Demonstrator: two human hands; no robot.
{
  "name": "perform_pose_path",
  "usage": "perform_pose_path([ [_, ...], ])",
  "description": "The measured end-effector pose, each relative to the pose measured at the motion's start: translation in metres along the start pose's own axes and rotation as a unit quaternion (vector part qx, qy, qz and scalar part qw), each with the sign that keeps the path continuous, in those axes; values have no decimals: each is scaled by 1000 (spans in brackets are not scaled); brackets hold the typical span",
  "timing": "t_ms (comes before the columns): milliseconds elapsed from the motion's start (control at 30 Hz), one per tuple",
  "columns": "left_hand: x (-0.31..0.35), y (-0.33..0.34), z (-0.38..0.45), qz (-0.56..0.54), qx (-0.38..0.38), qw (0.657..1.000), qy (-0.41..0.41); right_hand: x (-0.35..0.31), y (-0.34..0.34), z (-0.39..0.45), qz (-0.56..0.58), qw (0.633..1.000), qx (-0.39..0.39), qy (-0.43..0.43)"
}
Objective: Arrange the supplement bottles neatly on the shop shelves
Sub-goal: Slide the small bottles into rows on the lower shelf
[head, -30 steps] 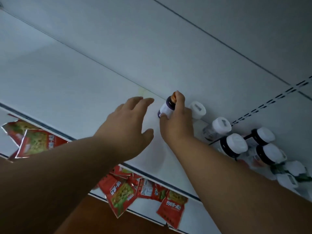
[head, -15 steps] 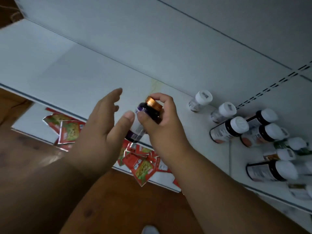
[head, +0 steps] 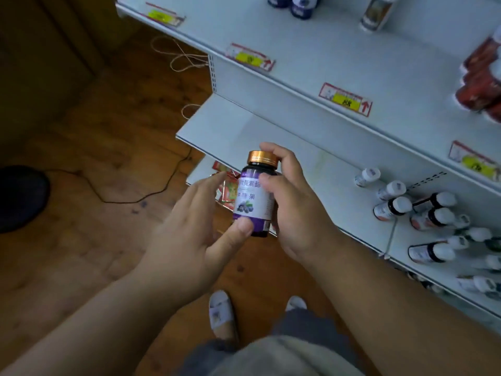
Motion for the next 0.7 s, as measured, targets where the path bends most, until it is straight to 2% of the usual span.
perform_pose_path([
  [233,35,-97,-35,-10,25,1000,3,-87,69,9,43,998,14,-36],
  [467,70,-147,44,14,56,996,71,-136,70,92,-32,995,42,-79],
  [700,94,-181,122,57,46,994,79,-171,62,173,-21,992,56,-108],
])
Point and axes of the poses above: each hand's wrist, its own z-axis towards the middle knuckle, its own y-axis out of the palm, x = y × z, the point moved 1 cm from there along z, towards the middle knuckle, and after that the axes turned 14 degrees about -y, right-handed, at the moved point
